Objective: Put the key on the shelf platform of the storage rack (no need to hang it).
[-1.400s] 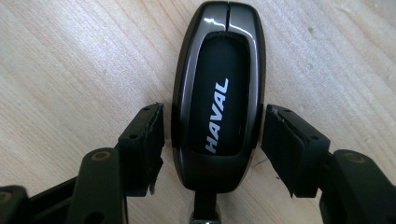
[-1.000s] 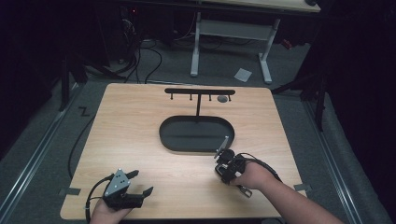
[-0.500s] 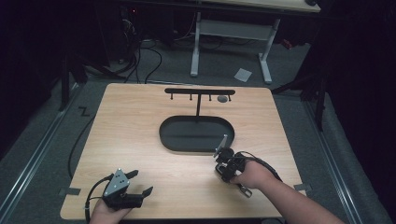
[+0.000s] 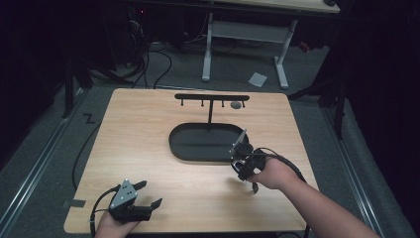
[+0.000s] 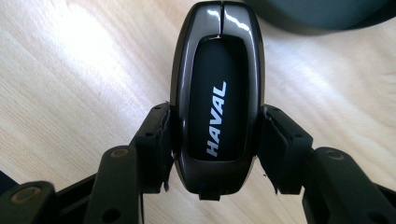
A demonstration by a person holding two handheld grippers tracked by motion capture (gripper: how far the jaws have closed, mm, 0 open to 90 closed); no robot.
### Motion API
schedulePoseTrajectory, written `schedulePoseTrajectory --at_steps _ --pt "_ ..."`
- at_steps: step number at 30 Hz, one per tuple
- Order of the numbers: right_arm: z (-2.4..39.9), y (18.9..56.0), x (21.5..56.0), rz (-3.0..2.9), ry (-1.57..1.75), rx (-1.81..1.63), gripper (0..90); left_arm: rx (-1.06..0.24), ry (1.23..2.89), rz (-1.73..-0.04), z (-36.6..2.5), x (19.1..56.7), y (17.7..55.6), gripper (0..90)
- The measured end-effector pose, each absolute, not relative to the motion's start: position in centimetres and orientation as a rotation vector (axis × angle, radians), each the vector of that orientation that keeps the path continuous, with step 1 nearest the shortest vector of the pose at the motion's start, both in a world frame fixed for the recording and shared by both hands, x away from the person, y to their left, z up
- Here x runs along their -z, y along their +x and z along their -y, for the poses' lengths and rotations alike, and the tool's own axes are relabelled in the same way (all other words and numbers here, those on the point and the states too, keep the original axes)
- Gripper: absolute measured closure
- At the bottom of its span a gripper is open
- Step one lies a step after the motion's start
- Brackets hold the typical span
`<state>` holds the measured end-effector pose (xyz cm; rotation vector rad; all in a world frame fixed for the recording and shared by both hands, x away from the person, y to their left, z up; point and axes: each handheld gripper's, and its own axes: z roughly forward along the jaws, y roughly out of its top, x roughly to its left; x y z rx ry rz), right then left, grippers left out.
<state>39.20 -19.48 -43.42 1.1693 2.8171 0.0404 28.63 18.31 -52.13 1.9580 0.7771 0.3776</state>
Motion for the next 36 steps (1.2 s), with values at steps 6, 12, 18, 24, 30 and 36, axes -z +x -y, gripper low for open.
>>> schedulePoseTrajectory --at_steps 6,12,18,24,30,36 --pt "19.4 40.2 41.5 -2.778 1.162 -0.056 49.0 -0.378 1.957 -0.779 -18.3 52.1 28.6 18.1" --pt "19.1 41.6 40.1 -2.761 1.159 -0.087 49.0 -0.38 1.953 -0.781 -18.4 52.1 28.6 18.1" --pt "19.0 43.4 39.0 -2.737 1.17 -0.094 49.0 -0.379 1.956 -0.784 -18.7 52.1 28.6 18.1" --pt "18.7 45.1 38.5 -2.716 1.201 -0.111 49.0 -0.384 1.949 -0.789 -18.8 52.1 28.6 18.0" --pt "17.6 46.6 38.8 -2.728 1.164 -0.103 49.0 -0.387 1.952 -0.789 -18.9 52.1 28.5 18.1" --pt "16.6 47.9 38.8 -2.72 1.139 -0.1 49.0 -0.386 1.956 -0.793 -19.0 52.1 28.5 18.1"
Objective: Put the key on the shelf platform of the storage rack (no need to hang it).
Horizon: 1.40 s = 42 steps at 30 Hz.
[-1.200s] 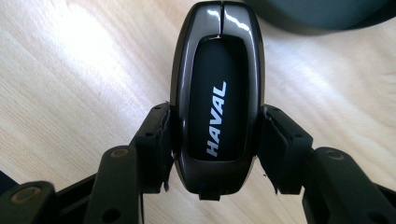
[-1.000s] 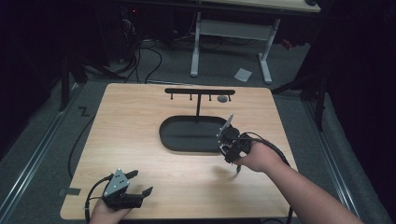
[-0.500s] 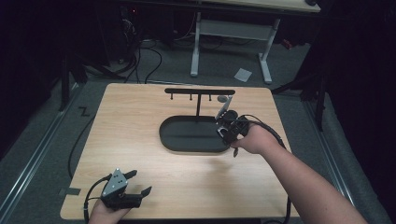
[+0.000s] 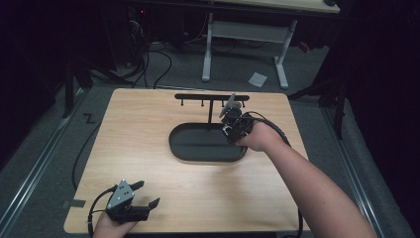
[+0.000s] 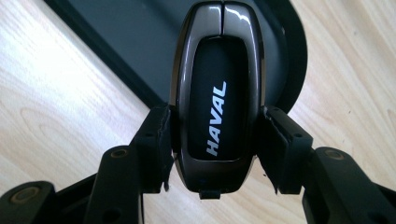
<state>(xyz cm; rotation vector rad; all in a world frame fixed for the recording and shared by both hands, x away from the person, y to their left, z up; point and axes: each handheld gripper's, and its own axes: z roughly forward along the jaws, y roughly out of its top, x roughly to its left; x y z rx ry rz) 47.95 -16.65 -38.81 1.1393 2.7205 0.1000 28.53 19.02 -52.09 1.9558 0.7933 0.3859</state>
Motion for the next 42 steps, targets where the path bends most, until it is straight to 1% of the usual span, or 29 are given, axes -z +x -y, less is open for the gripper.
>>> schedulePoseTrajectory --at_steps 8,14,27,40,42 --pt "15.7 49.0 39.1 -2.712 1.127 -0.11 49.0 -0.383 1.954 -0.792 -19.0 52.1 28.5 18.1" --pt "15.2 49.6 40.7 -2.721 1.127 -0.075 49.0 -0.39 1.946 -0.795 -19.1 52.1 28.5 18.1" --pt "15.1 50.2 42.2 -2.722 1.146 -0.036 49.0 -0.388 1.94 -0.798 -19.1 52.1 28.5 18.1" --pt "13.4 51.0 45.2 -2.724 1.115 -0.078 49.0 -0.387 1.943 -0.798 -19.1 52.1 28.4 18.2" --pt "12.9 51.2 46.2 -2.734 1.111 -0.08 49.0 -0.386 1.943 -0.798 -19.1 52.1 28.4 18.2"
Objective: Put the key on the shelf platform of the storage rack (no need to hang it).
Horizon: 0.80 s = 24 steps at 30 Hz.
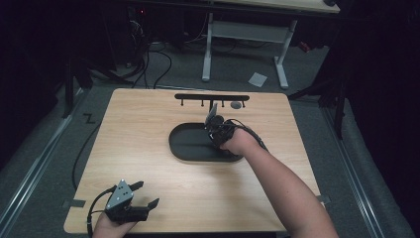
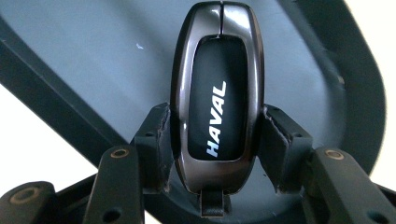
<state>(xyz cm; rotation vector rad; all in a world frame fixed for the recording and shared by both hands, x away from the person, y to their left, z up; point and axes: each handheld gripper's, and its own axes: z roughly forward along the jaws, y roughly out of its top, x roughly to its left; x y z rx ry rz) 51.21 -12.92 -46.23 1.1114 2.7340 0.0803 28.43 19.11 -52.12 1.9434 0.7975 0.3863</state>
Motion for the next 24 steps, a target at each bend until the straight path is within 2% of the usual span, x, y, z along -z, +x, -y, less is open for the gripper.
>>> schedulePoseTrajectory --at_steps 10,17,18,24 --pt "11.6 51.7 48.6 -2.777 1.13 -0.086 48.9 -0.374 1.952 -0.798 -19.1 52.2 28.4 18.3" --pt "11.5 51.8 48.8 -2.776 1.148 -0.112 48.3 -0.373 1.954 -0.798 -19.1 52.2 28.5 18.2" --pt "11.6 51.8 48.8 -2.773 1.174 -0.133 43.0 -0.373 1.952 -0.799 -19.1 52.3 28.4 18.2" --pt "11.6 51.4 47.8 -2.754 1.173 -0.186 38.7 -0.373 1.955 -0.798 -19.0 52.3 28.4 18.3"
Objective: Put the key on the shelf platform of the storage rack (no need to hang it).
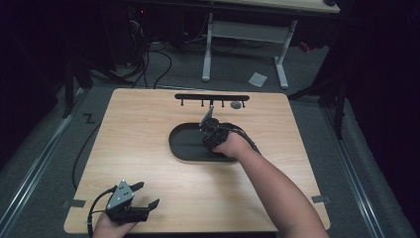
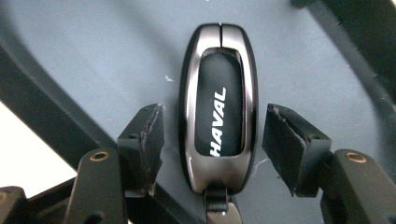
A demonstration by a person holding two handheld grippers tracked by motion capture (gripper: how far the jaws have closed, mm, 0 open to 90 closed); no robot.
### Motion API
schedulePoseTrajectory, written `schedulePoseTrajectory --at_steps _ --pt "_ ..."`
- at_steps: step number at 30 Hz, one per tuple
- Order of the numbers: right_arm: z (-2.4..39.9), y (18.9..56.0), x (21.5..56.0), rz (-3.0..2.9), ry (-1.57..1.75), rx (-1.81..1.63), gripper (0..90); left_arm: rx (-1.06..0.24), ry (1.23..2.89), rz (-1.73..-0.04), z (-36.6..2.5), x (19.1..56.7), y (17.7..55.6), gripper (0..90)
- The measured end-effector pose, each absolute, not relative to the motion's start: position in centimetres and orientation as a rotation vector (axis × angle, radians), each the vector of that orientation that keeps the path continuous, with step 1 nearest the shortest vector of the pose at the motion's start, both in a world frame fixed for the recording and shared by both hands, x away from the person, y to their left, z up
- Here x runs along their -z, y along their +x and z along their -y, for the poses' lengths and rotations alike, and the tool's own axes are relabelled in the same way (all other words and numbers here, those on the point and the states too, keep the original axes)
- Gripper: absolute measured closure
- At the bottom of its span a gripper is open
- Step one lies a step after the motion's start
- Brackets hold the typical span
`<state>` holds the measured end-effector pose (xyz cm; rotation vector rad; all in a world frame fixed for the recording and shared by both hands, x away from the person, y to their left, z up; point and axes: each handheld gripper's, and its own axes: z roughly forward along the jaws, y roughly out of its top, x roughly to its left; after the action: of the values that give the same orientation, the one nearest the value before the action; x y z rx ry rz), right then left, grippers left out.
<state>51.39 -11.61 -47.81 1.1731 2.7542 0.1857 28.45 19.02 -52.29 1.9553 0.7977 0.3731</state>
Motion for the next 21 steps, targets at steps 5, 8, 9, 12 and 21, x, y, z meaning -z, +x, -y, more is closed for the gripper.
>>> schedulePoseTrajectory --at_steps 5,8,9,12,21 --pt "12.0 50.2 46.0 -2.722 1.146 -0.274 36.8 -0.367 1.966 -0.79 -18.9 52.3 28.5 18.2" --pt "12.5 49.5 45.2 -2.709 1.116 -0.363 36.8 -0.366 1.968 -0.786 -18.8 52.3 28.5 18.3" --pt "12.5 49.5 45.2 -2.709 1.116 -0.363 36.8 -0.365 1.968 -0.786 -18.7 52.3 28.5 18.3" --pt "13.1 48.6 44.8 -2.665 1.122 -0.413 37.0 -0.363 1.972 -0.783 -18.6 52.3 28.5 18.3" --pt "14.7 47.3 44.8 -2.579 1.175 -0.529 38.2 -0.365 1.974 -0.779 -18.5 52.4 28.5 18.2"
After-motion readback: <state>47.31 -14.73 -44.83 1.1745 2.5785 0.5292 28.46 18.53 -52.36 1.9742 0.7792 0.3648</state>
